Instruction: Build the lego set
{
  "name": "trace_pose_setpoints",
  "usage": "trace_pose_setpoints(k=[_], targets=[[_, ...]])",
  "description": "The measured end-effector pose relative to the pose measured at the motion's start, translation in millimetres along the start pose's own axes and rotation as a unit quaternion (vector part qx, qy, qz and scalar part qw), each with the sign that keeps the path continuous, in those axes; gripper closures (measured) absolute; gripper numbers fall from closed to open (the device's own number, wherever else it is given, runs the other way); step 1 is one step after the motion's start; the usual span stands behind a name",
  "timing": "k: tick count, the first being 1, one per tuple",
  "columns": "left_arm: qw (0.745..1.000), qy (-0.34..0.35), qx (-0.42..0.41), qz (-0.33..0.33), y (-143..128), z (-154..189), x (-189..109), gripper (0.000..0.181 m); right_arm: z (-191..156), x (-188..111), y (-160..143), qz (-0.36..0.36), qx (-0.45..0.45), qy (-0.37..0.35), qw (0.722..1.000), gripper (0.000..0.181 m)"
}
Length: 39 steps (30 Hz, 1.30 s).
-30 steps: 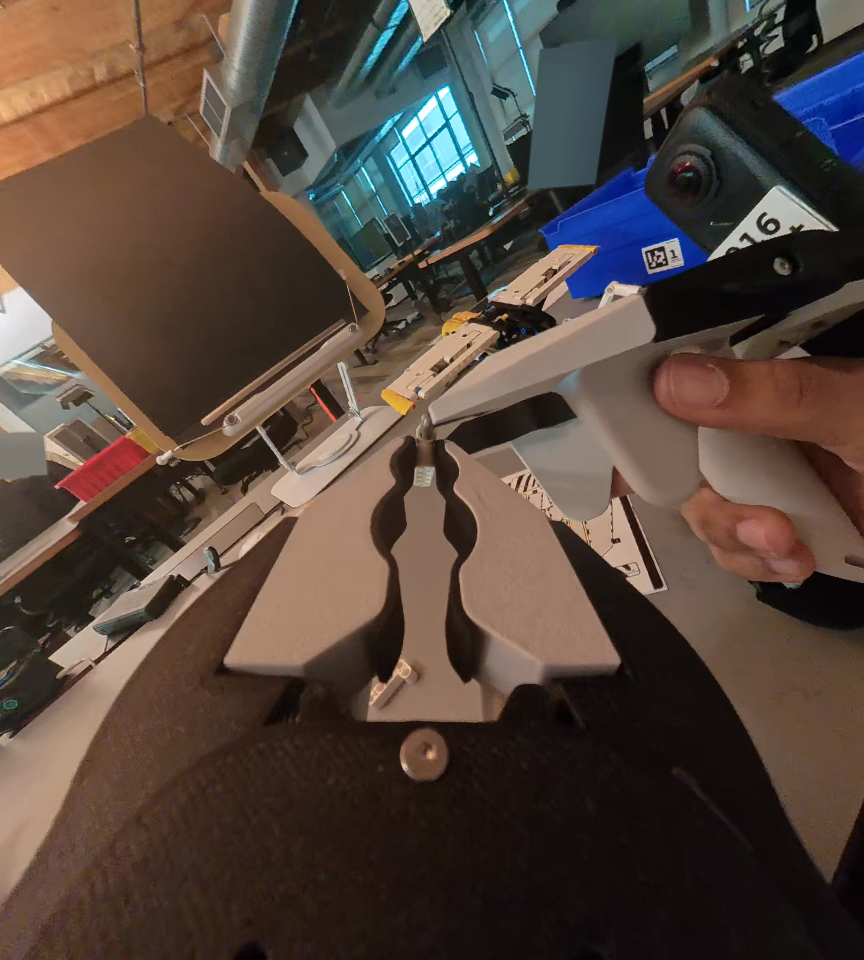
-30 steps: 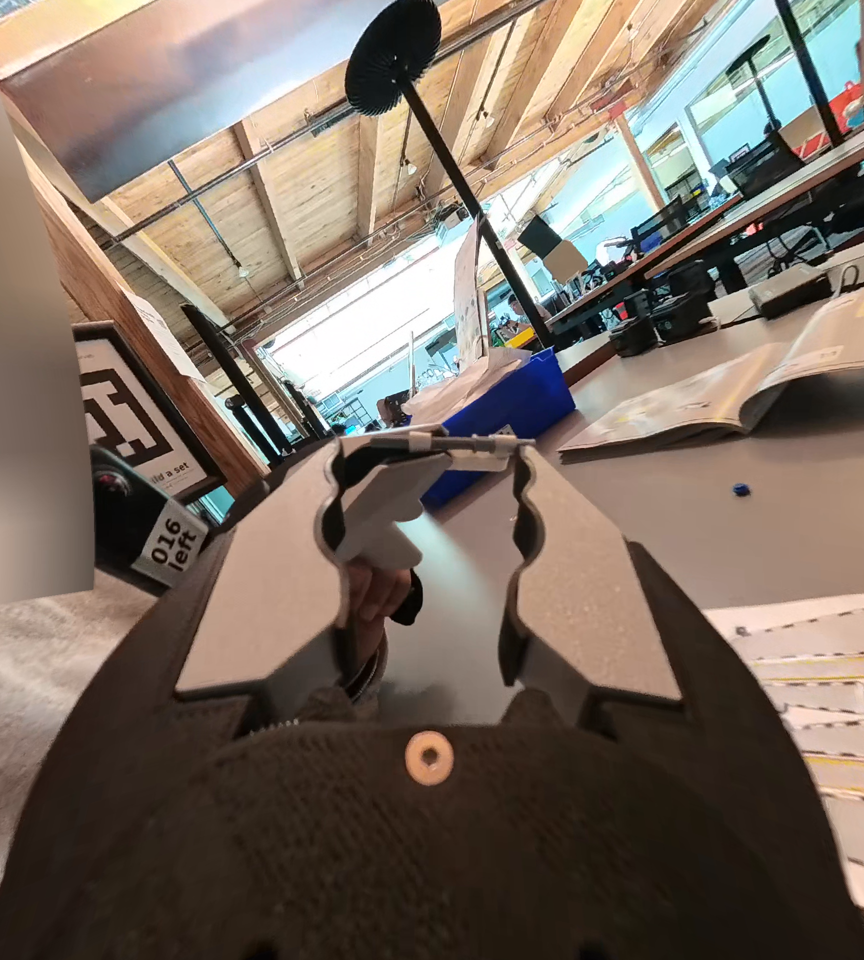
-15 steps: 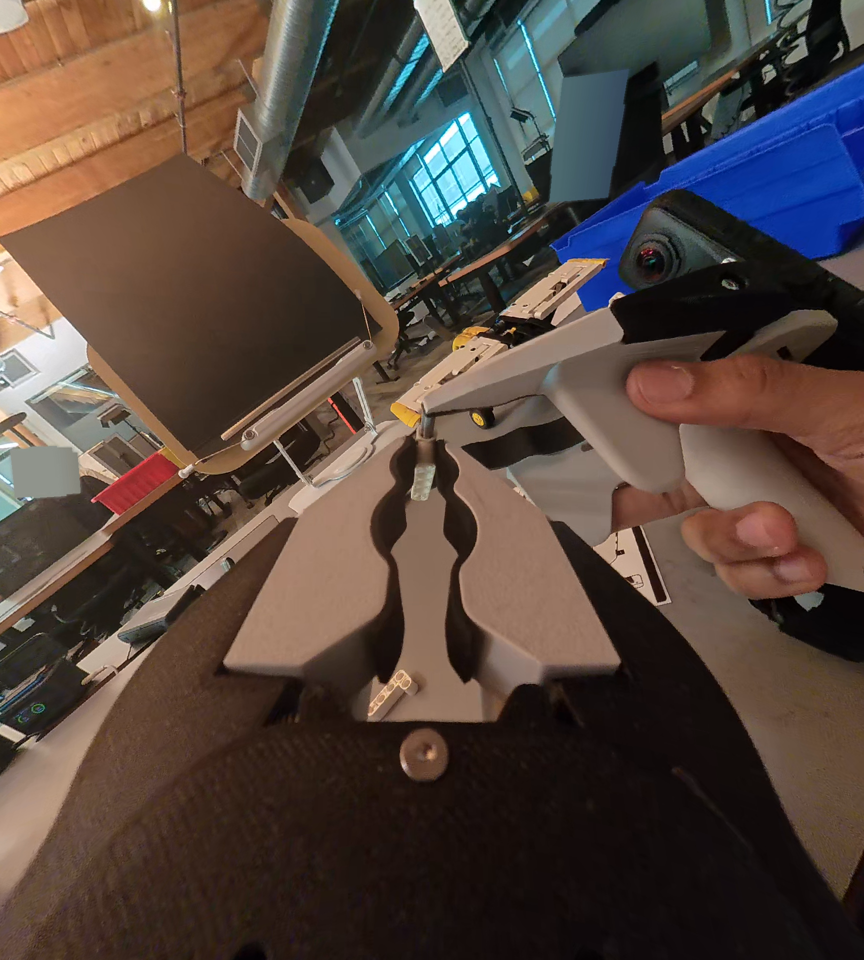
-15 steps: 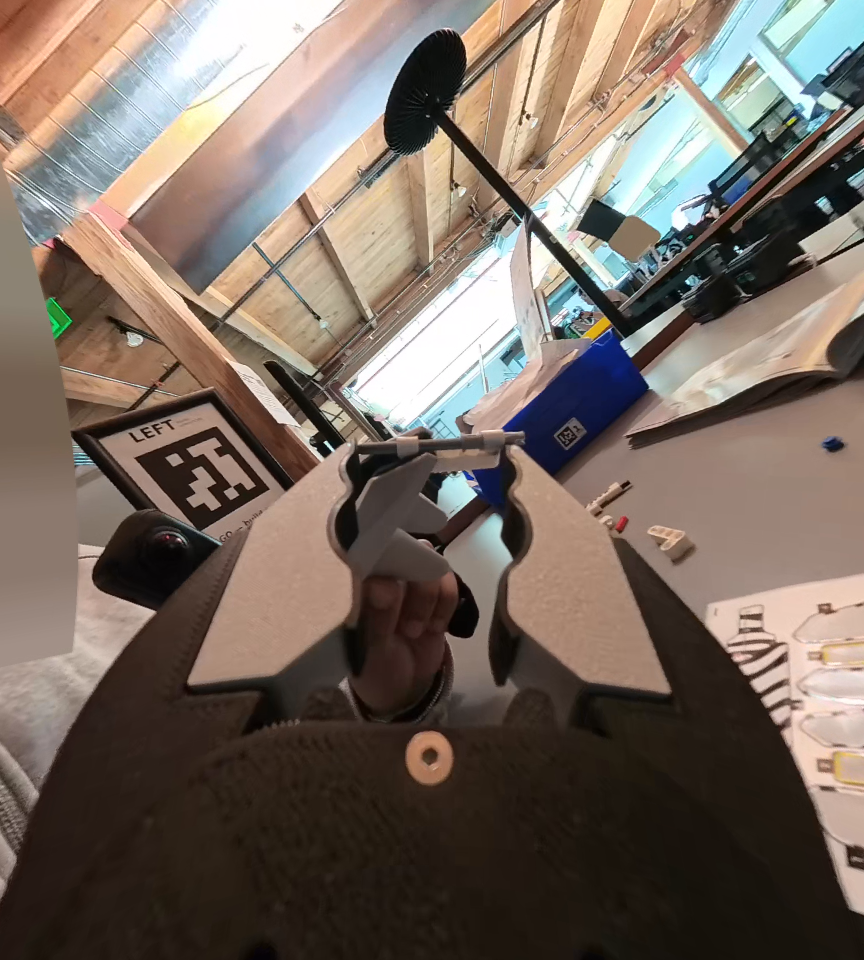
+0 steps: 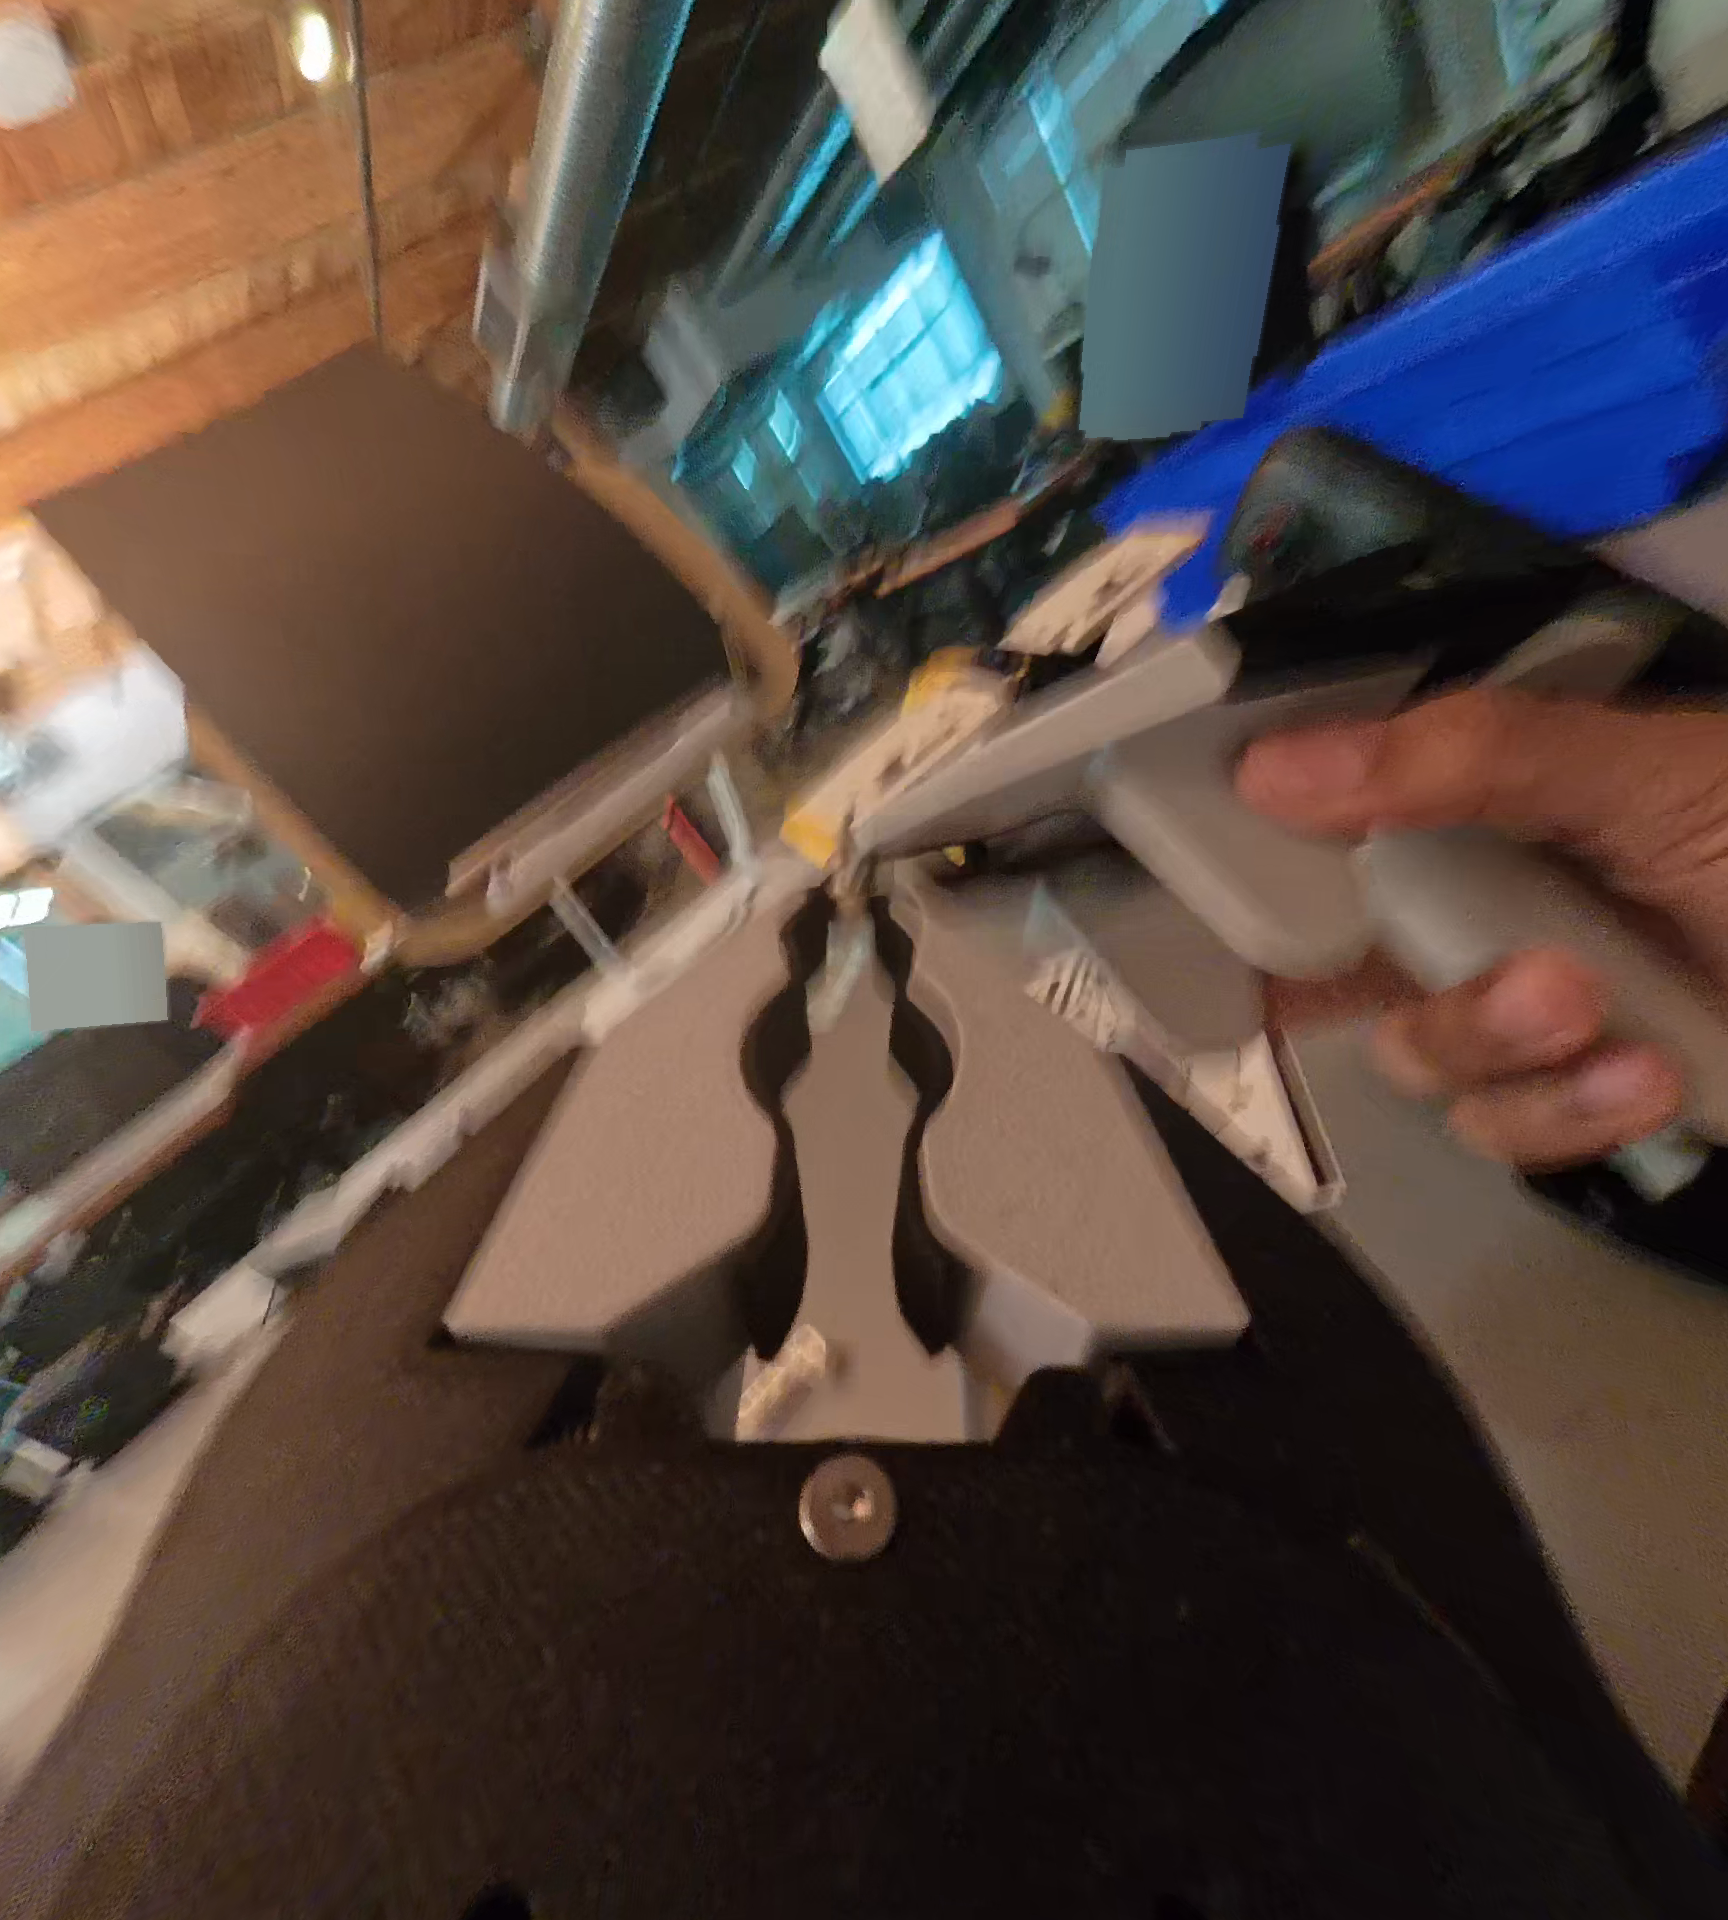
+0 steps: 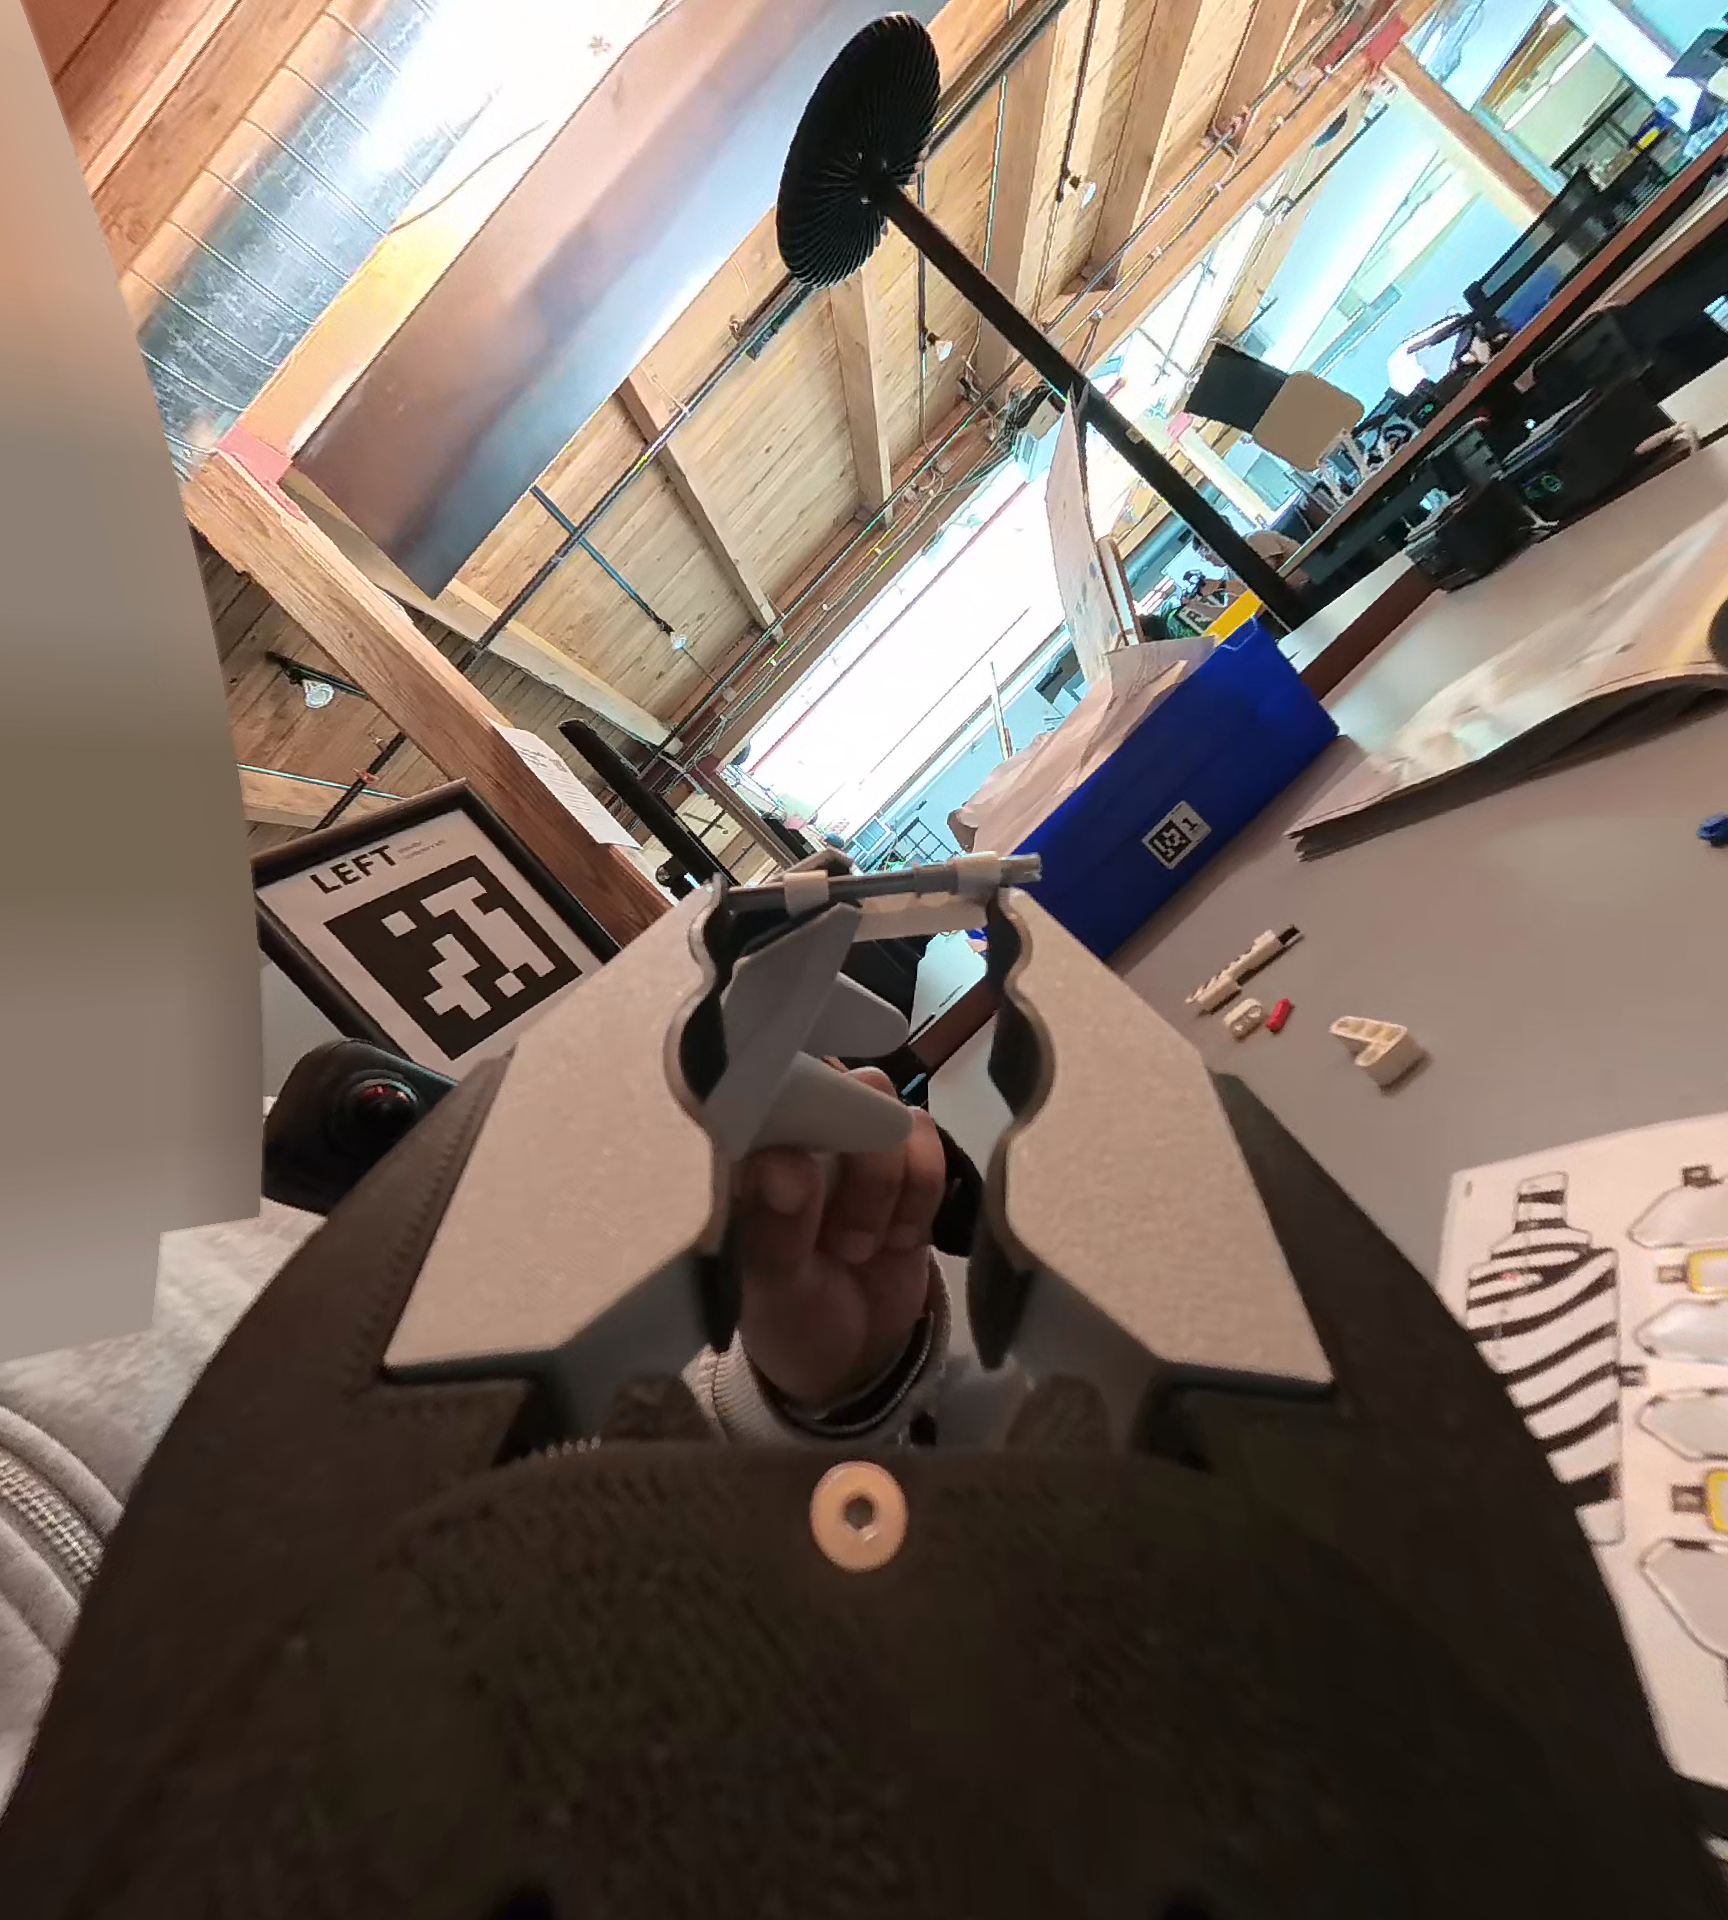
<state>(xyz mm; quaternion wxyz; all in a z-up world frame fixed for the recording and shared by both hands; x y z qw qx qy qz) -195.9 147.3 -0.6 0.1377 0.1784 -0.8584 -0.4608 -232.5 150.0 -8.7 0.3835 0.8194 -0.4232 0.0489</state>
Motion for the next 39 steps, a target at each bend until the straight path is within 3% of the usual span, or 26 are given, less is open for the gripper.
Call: trace_pose_setpoints(k=[1,7,10,15,19,26,39], targets=[[1.0,-0.003,0.003,-0.002,-2.4,0.9,0.8,0.174,-7.2,-1.3,1.5,0.006,-0.002,0.029,1.0,0.163],[1.0,-0.002,0.009,0.004,-3.9,-1.0,-0.2,0.174,-4.2,-0.4,0.0,-0.002,-0.002,0.016,1.0,0.165],[1.0,0.0,0.007,0.014,-1.3,-2.5,-1.5,0.175,-4.1,0.4,2.0,0.004,-0.019,0.008,1.0,0.16],[0.998,0.013,0.024,0.05,8.3,-3.9,-7.6,0.175,4.6,-0.6,5.7,0.02,0.008,0.002,1.0,0.118],[0.997,0.007,0.017,0.077,15.7,-1.2,-12.0,0.175,1.4,8.3,-6.3,0.004,0.057,0.045,0.997,0.101],[0.997,-0.005,0.02,0.081,17.1,7.8,-12.2,0.175,-11.6,9.6,-6.8,0.003,0.038,0.076,0.996,0.12],[0.995,0.009,0.039,0.089,20.3,12.1,-13.5,0.175,-19.6,4.9,-6.5,-0.007,-0.013,0.064,0.998,0.128]])
Point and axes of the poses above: each gripper's, where its closed fingertips meet, x out along the fingers, y out of its top, z = x × y across the jaws, the point moved 3 cm from there along -x, back along the fingers
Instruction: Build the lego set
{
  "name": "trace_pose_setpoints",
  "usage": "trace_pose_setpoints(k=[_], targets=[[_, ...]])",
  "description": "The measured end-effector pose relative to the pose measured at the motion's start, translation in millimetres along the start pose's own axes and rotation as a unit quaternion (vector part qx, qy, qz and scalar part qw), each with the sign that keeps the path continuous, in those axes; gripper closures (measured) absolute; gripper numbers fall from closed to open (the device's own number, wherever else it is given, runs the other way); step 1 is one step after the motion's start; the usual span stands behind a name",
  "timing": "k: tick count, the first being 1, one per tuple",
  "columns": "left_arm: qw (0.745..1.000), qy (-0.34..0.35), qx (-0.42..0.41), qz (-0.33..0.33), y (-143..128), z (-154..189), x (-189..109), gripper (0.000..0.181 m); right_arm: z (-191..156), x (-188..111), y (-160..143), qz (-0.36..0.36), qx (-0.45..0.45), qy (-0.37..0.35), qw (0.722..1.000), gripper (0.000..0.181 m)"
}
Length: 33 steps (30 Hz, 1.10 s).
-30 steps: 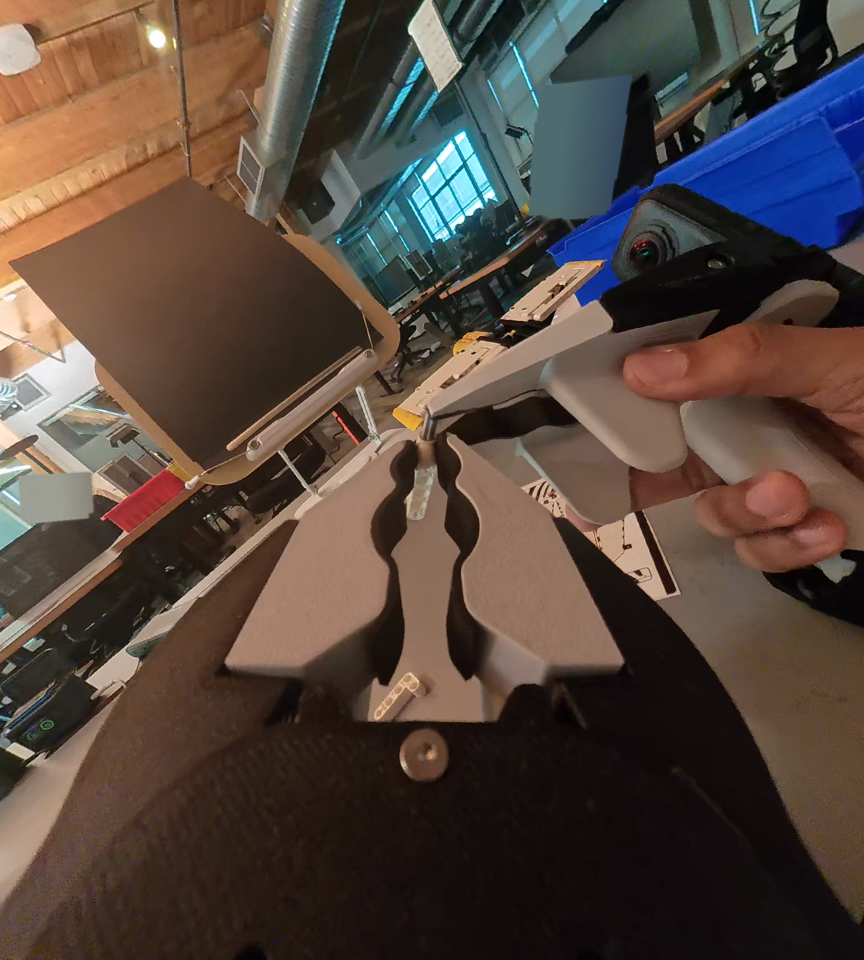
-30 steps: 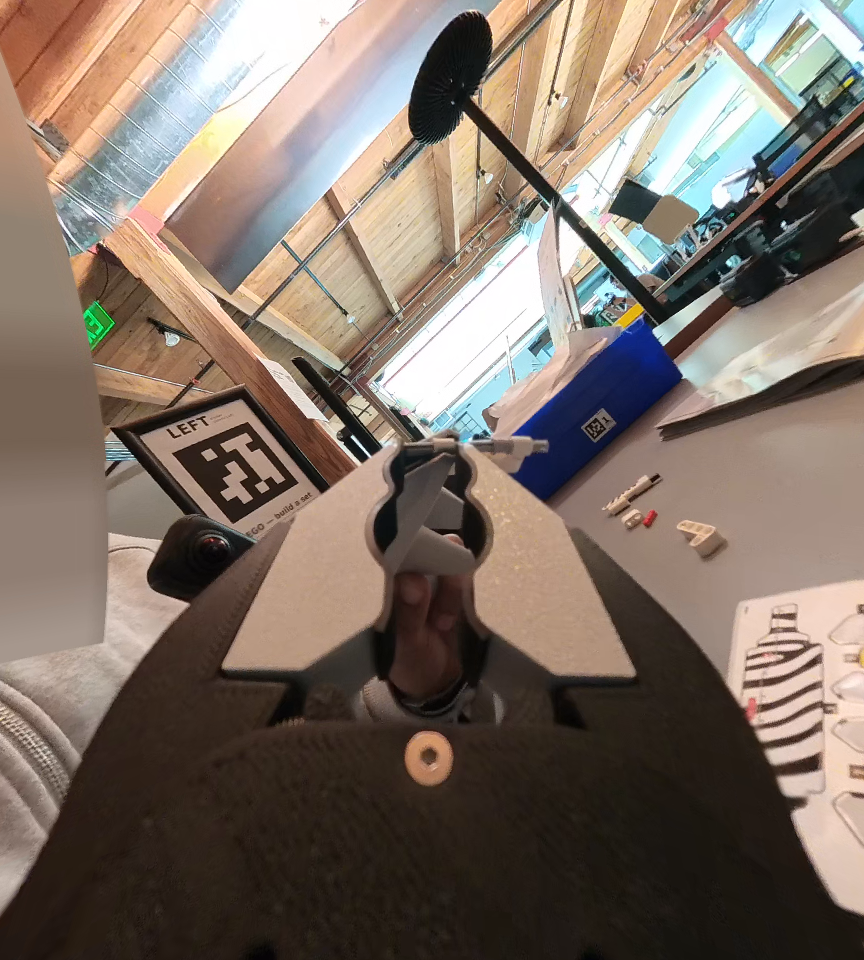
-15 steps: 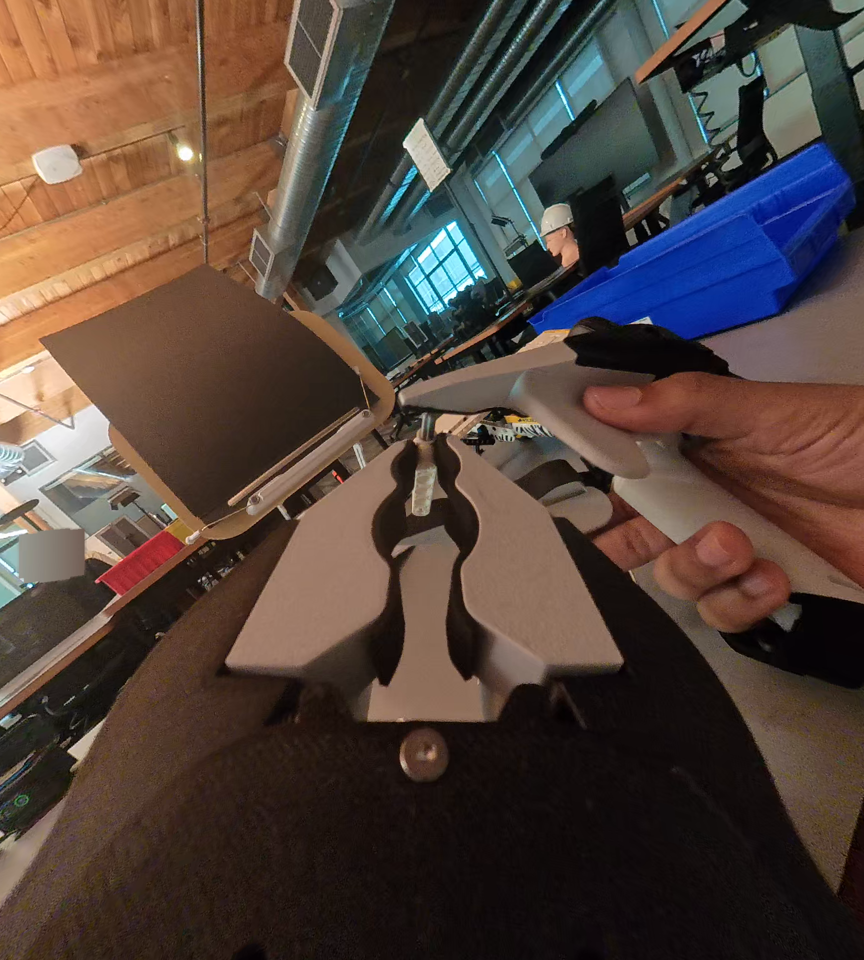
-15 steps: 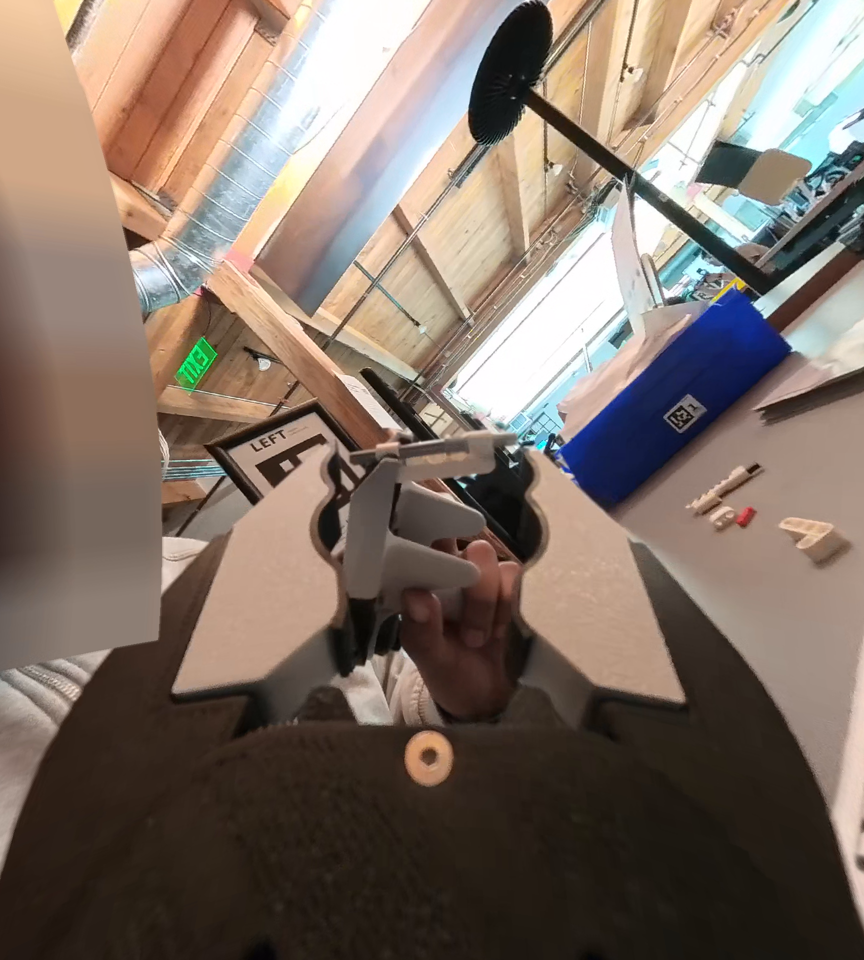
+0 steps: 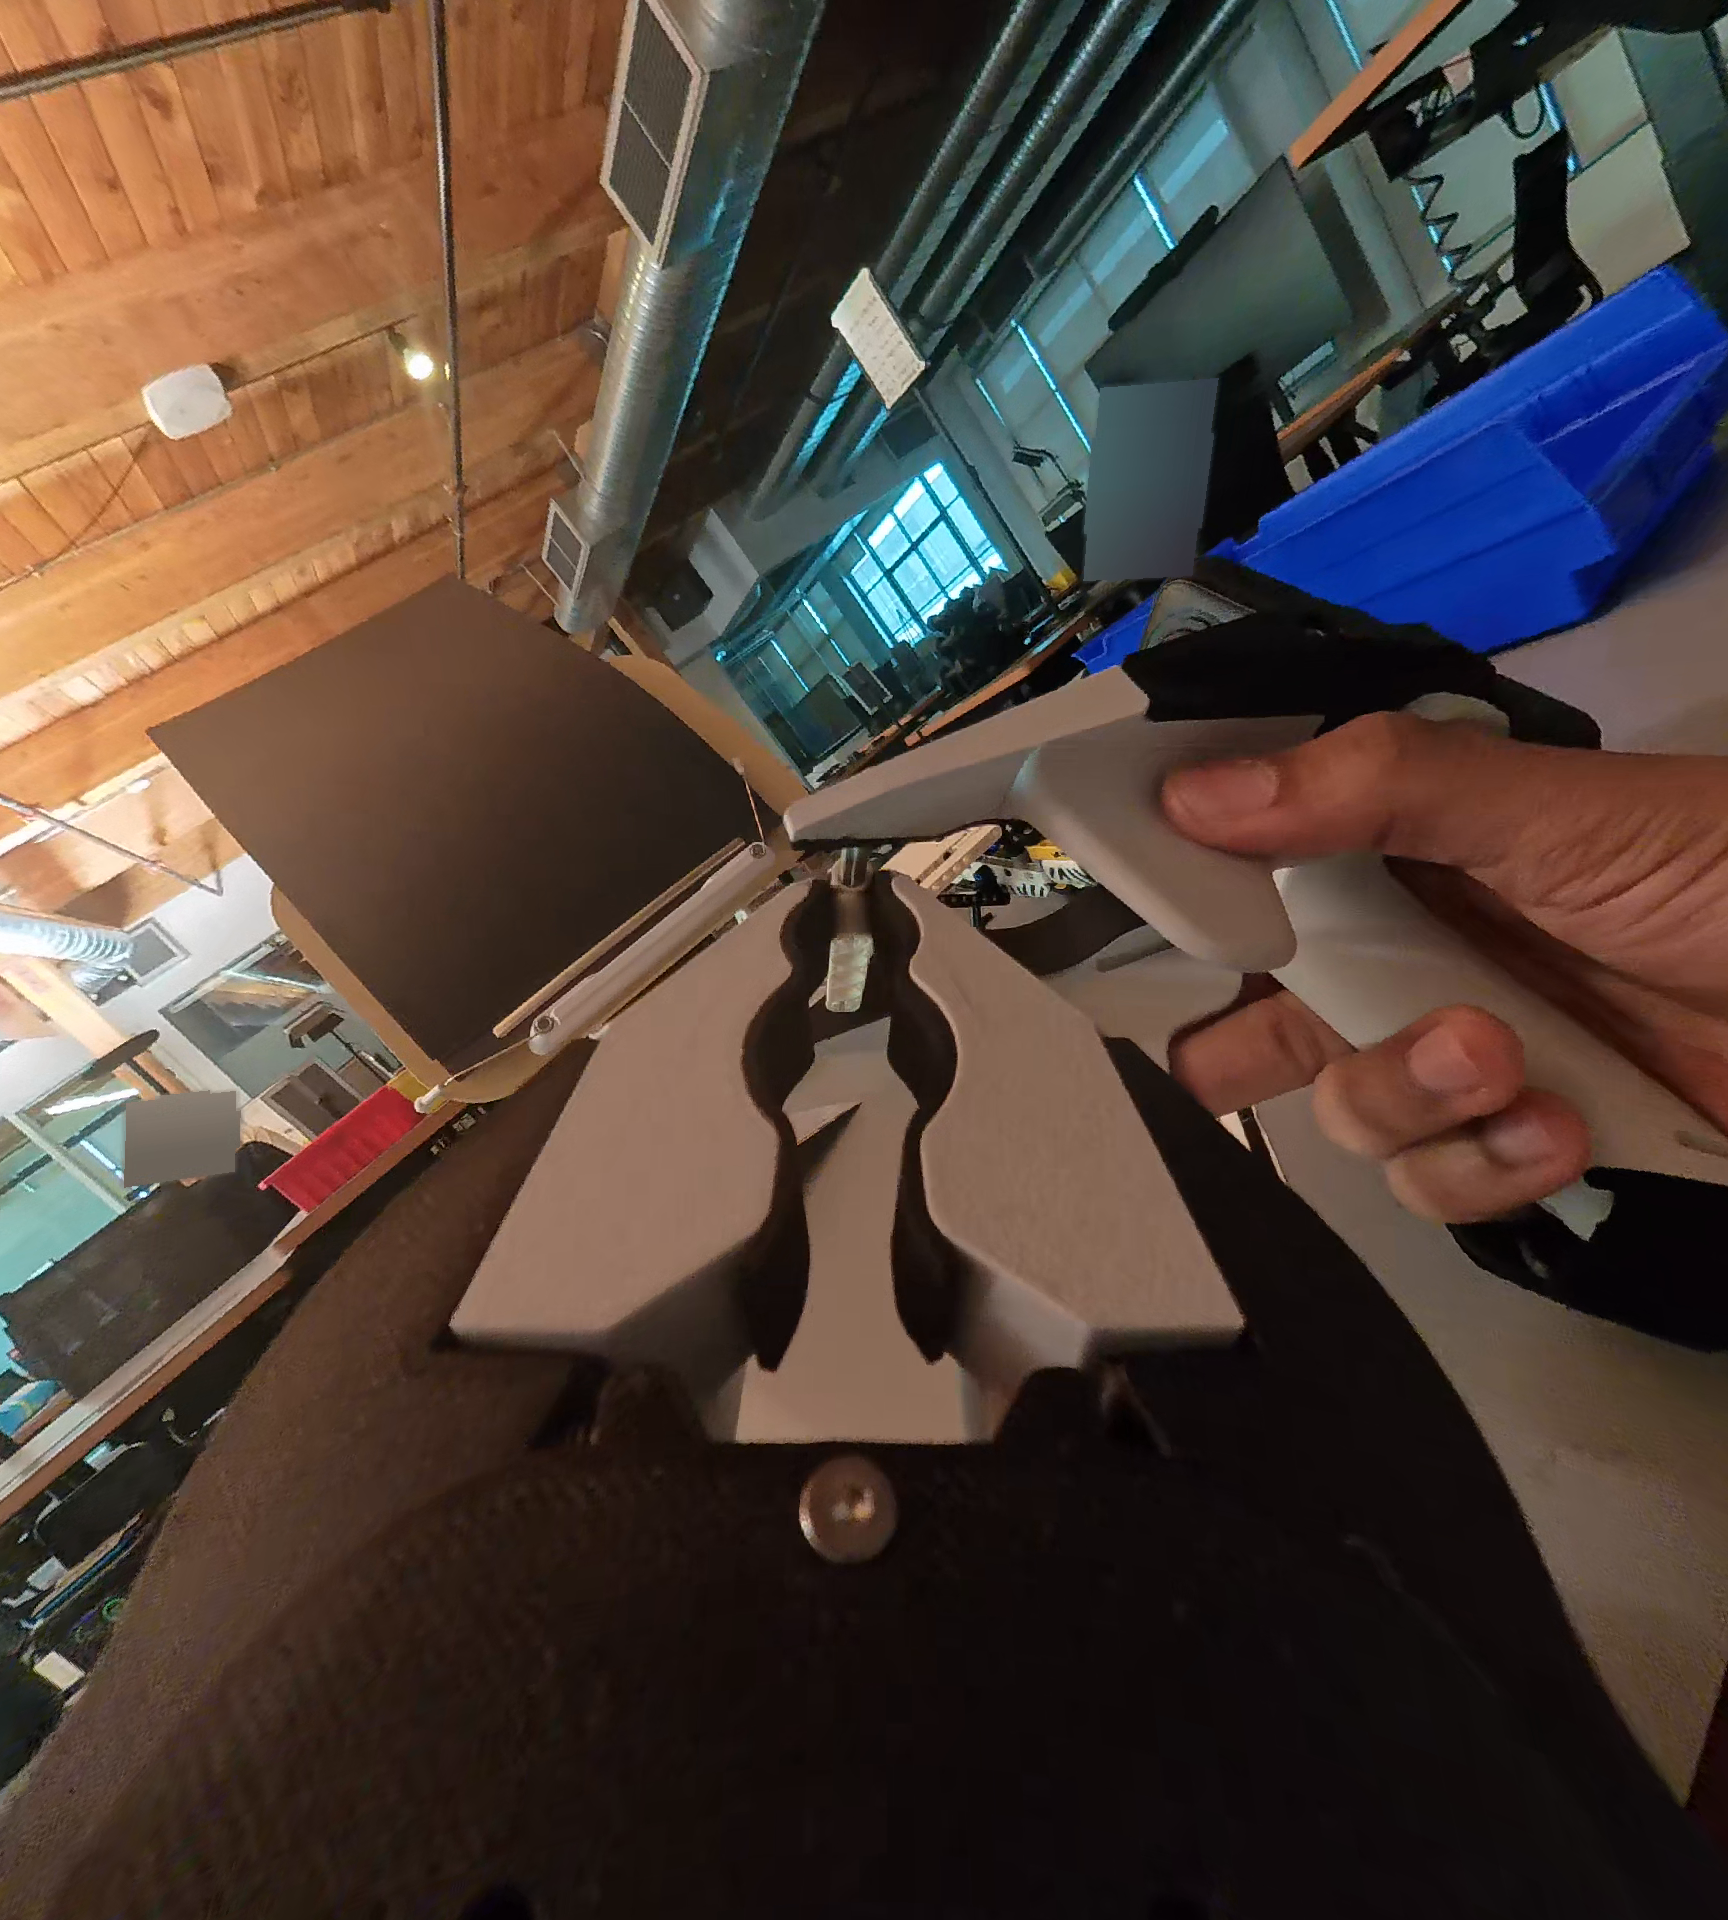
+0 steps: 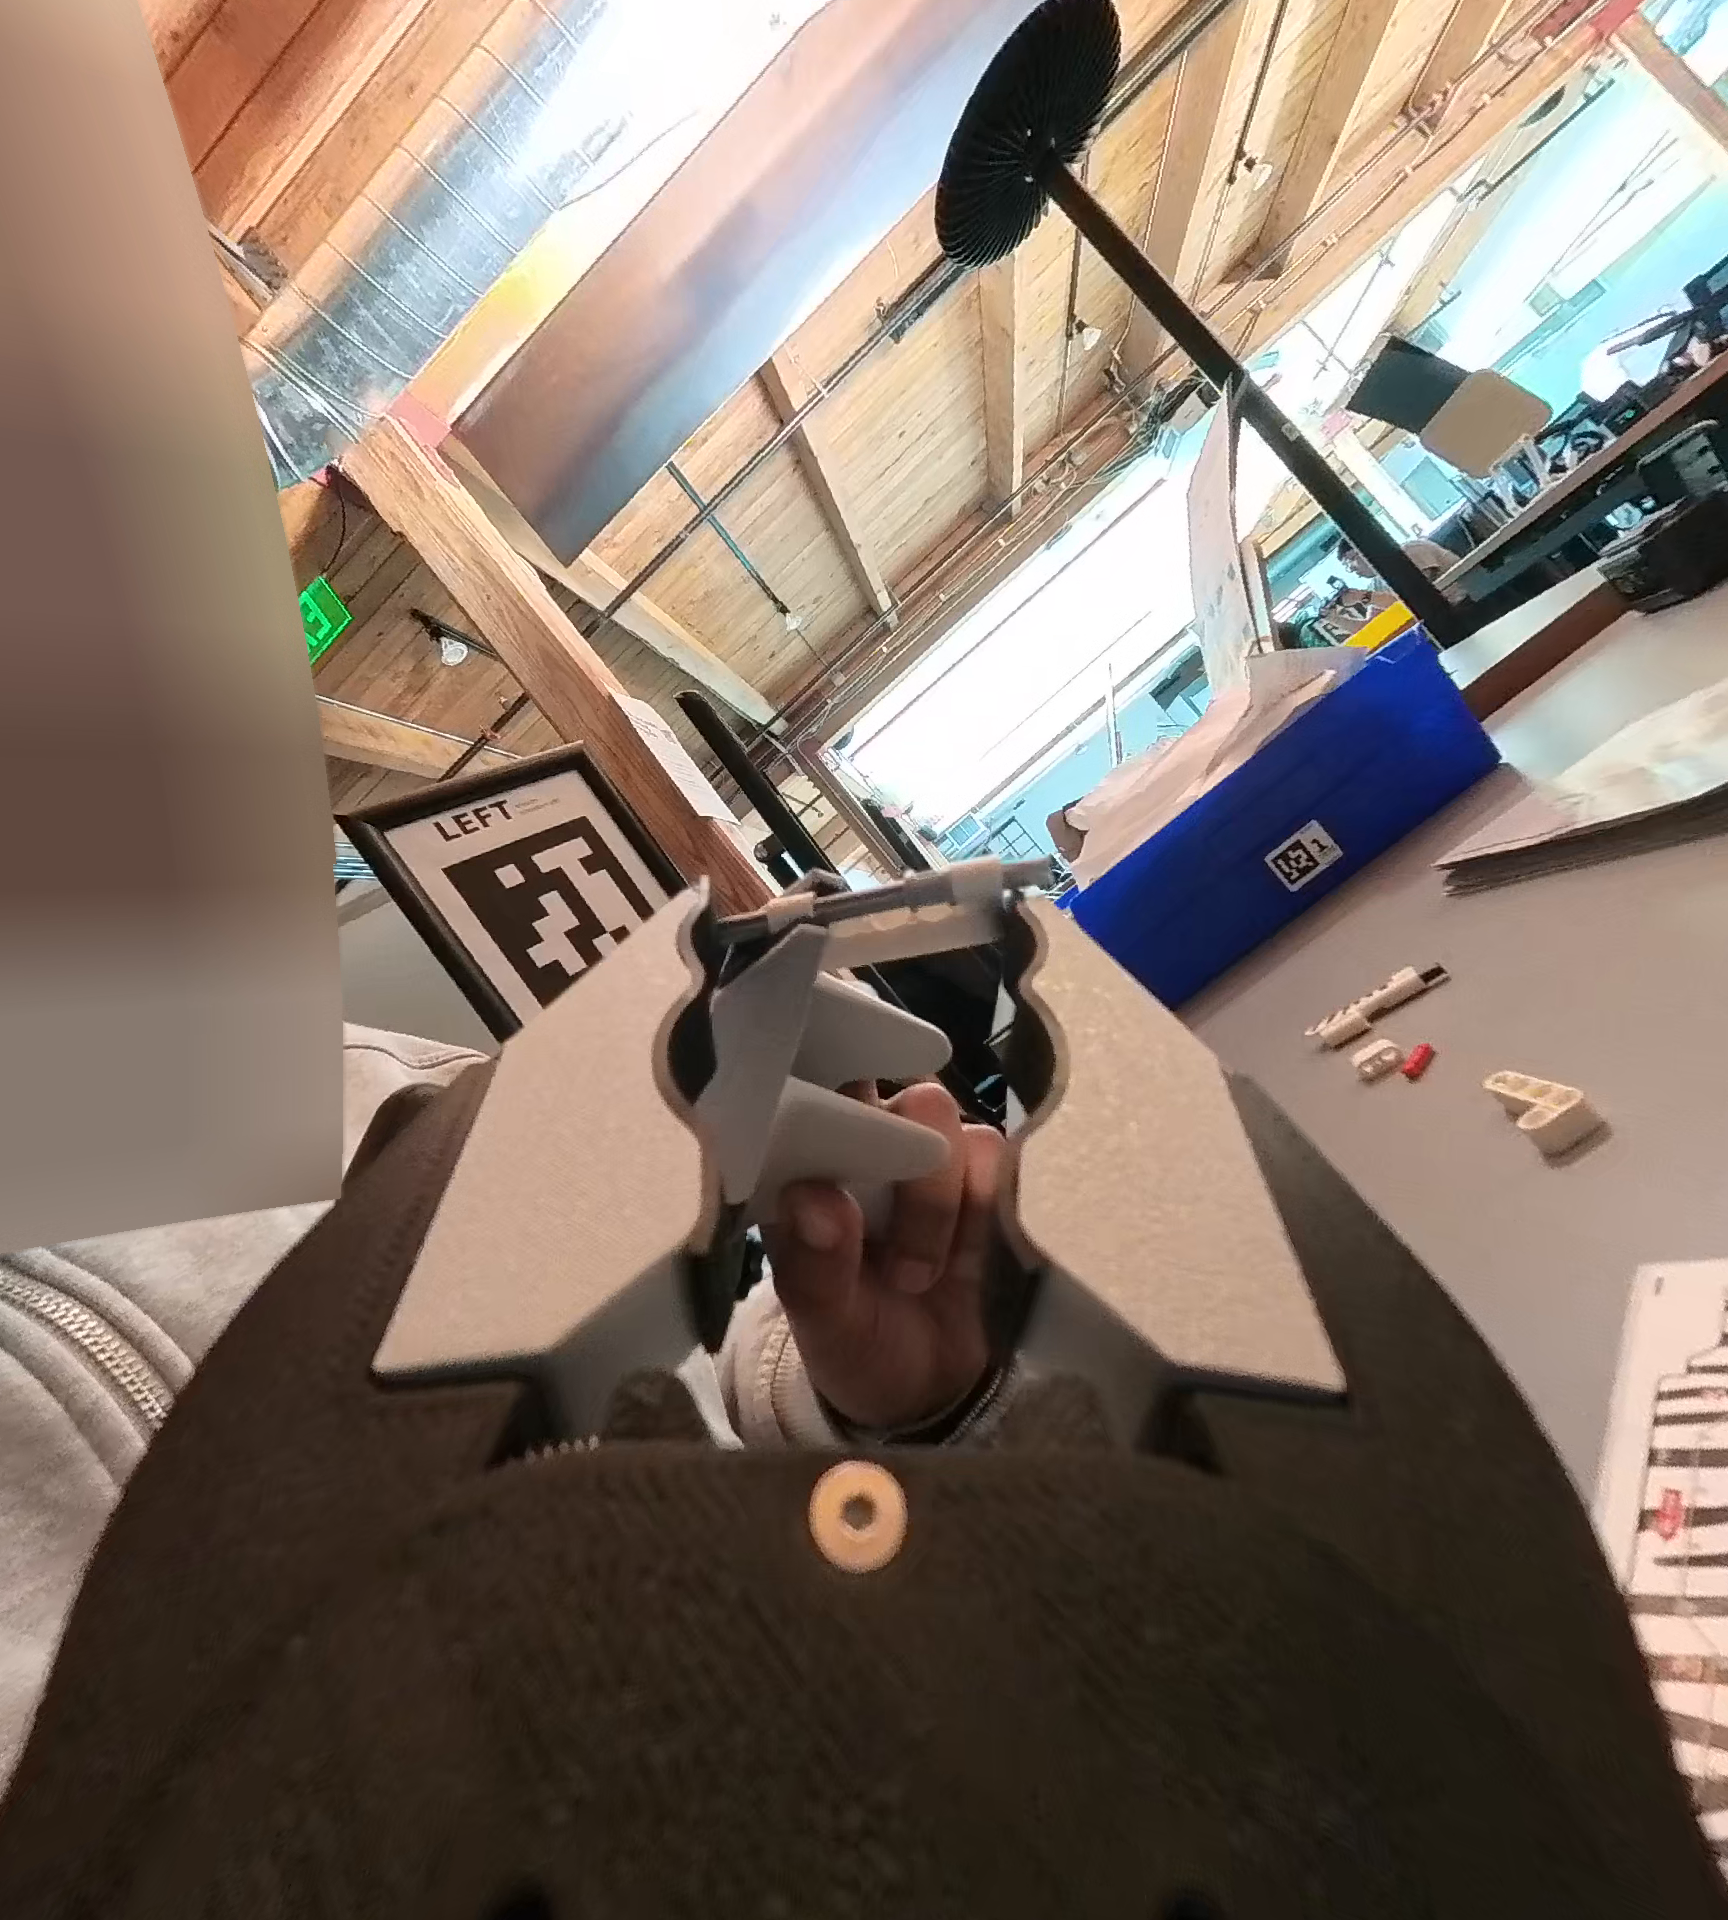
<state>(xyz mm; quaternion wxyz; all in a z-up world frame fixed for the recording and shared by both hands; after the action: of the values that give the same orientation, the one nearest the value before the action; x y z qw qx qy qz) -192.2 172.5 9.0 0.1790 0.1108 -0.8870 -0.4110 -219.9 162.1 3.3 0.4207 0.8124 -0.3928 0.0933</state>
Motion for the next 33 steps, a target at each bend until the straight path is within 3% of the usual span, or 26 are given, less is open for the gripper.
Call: trace_pose_setpoints(k=[22,33], targets=[[1.0,0.002,-0.017,0.0,-0.2,0.0,-1.3,0.175,-0.3,-0.1,-0.2,-0.008,0.0,-0.009,1.0,0.129],[1.0,0.009,-0.02,-0.003,-2.2,-1.7,-2.2,0.176,0.0,2.1,0.5,-0.031,-0.06,-0.054,0.996,0.13]])
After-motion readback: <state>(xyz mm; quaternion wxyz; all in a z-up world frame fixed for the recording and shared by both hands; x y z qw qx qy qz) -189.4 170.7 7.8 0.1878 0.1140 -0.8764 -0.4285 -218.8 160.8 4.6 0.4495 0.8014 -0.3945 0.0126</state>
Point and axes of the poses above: each gripper's, where its closed fingertips meet, x out along the fingers, y out of its top, z = x × y across the jaws, the point moved 3 cm from there along -x, back along the fingers
